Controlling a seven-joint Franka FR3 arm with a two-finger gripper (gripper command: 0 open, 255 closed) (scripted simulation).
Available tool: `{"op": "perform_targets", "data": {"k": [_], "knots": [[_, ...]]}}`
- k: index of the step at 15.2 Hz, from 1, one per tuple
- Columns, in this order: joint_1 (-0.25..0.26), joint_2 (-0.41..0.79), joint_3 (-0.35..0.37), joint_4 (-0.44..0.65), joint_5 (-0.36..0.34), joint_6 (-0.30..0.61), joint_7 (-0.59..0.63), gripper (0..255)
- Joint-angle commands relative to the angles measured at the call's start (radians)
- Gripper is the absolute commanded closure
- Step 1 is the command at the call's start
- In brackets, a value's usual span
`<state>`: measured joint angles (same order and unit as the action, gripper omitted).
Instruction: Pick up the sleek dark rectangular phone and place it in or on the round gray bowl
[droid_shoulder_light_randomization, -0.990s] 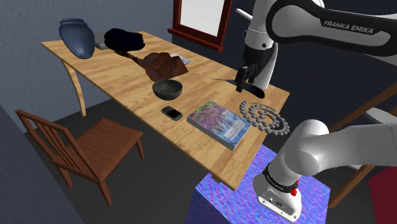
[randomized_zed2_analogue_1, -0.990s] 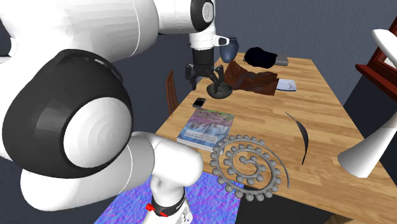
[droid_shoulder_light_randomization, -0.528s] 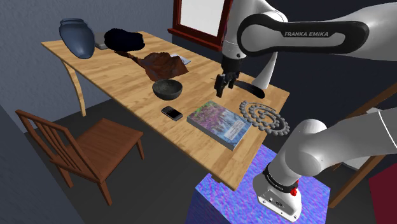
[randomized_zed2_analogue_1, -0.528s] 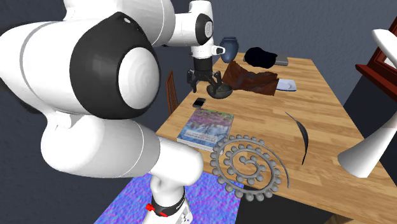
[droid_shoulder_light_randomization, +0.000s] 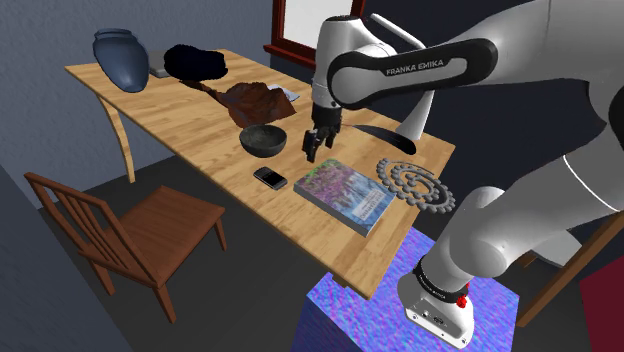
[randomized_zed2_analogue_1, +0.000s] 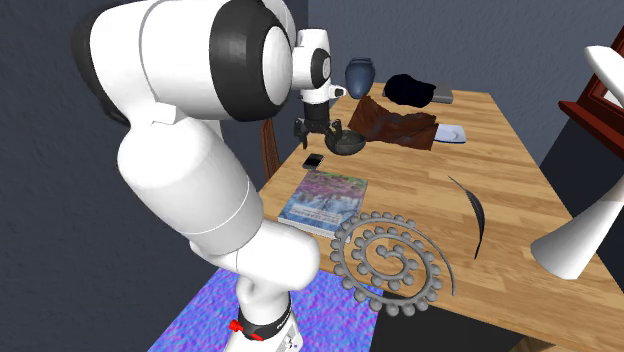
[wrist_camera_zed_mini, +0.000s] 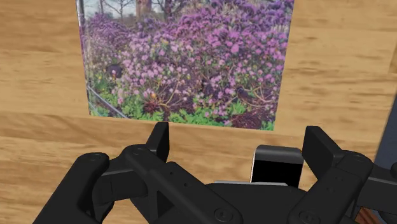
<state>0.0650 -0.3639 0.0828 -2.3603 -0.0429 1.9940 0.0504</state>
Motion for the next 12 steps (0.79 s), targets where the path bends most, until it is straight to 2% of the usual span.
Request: {"op": "perform_targets", "data": {"k": [1,7,12], "knots": [[0.008,0.074,0.012,0.015,-0.001,0.064,0.005,0],[0.026,0.293,0.042,0.127,-0.021,0.183,0.018,0],[0.044,0.457,0.060,0.237,-0.048,0.245,0.032,0]]}}
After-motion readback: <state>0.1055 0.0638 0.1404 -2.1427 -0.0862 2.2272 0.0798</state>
